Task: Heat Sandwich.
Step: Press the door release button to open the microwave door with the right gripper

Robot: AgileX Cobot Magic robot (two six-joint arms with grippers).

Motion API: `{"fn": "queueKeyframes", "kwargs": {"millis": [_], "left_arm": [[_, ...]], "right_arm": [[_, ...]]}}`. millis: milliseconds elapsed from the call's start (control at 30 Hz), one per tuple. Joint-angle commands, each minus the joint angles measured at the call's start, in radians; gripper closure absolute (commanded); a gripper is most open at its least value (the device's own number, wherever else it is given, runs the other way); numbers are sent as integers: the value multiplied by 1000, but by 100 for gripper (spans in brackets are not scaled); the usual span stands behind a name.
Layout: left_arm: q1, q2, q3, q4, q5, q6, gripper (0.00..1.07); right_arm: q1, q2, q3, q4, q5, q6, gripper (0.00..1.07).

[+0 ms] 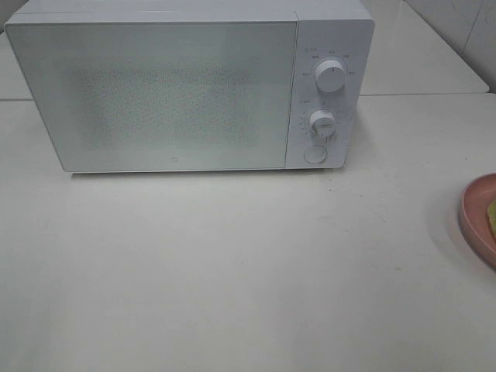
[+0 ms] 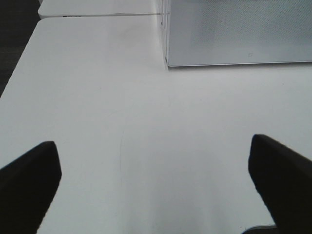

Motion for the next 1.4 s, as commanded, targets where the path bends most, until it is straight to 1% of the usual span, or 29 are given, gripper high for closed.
{"fn": "queueKeyframes", "kwargs": {"millis": [33, 467, 633, 800, 1400], "left_arm": [[-2, -26, 3, -4, -14, 1, 5], [-2, -26, 3, -4, -14, 1, 5], [-2, -26, 3, -4, -14, 1, 5], [-2, -26, 3, -4, -14, 1, 5], [-2, -26, 3, -4, -14, 1, 5]], "right_arm": [[-7, -27, 1, 0, -10, -3, 31], [-7, -26, 1, 0, -11, -3, 31], [-7, 4, 0, 5, -11, -3, 31], [-7, 69, -20, 5, -31, -3, 31], [-7, 355, -29, 4, -317, -3, 31]]}}
